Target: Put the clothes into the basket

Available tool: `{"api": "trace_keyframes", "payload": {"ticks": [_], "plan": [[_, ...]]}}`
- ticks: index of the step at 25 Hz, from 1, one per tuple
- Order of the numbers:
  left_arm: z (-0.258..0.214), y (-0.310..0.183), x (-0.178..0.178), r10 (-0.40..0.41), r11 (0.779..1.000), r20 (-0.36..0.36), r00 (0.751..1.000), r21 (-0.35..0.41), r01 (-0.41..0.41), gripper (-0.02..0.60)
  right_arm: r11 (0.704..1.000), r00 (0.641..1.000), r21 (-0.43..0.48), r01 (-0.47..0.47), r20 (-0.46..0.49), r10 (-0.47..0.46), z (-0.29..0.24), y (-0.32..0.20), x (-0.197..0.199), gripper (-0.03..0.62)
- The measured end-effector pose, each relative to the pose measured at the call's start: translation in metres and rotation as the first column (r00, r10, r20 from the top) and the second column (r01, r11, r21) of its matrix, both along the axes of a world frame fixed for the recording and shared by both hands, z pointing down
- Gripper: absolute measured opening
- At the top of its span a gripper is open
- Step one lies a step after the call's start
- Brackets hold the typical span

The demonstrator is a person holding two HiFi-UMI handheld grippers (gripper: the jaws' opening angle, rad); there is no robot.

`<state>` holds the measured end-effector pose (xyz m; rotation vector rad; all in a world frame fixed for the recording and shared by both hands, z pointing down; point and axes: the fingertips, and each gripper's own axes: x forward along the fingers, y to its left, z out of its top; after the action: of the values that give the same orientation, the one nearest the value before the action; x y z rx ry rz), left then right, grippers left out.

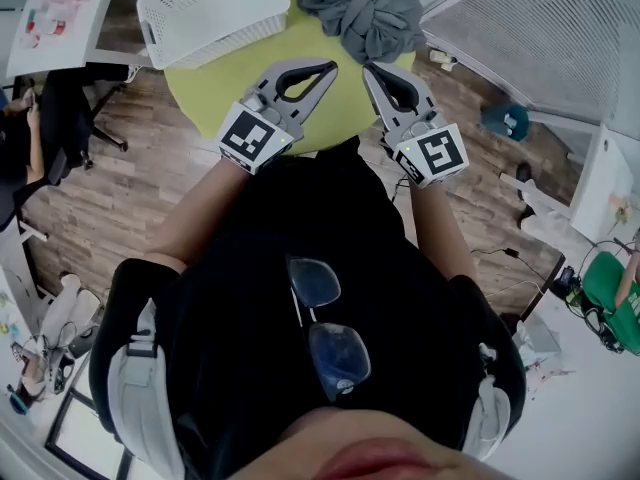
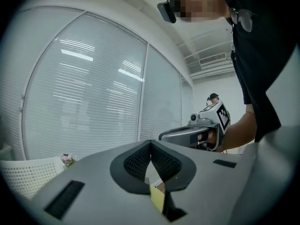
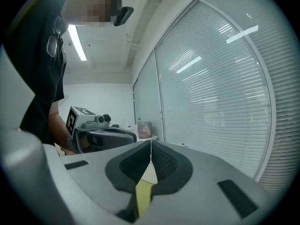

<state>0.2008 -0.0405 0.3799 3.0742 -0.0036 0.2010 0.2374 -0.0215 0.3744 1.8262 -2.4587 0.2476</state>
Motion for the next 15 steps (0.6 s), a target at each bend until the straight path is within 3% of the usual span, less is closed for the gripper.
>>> {"api": "trace_keyframes", "payload": {"ticks": [8,13,15], "plan": [[0.015,-0.027,0.038,-0.082,0.996,-0.003,0.997,-0.015,0.082,0.011,0.996,0.997,-0.042,0.078,-0.001,-0.078,0.022,-0.030,0.043,0.026],[0.017,-0.042,0.061,-0.125,0.991,-0.075,0.989,-0.054,0.121,0.011,0.989,0.992,-0.080,0.125,-0.003,-0.126,0.038,-0.050,0.065,0.026],[0.023,-0.048,0.068,-0.147,0.988,-0.071,0.987,-0.052,0.144,0.011,0.983,0.989,-0.109,0.150,-0.001,-0.151,0.050,-0.057,0.074,0.026]]}}
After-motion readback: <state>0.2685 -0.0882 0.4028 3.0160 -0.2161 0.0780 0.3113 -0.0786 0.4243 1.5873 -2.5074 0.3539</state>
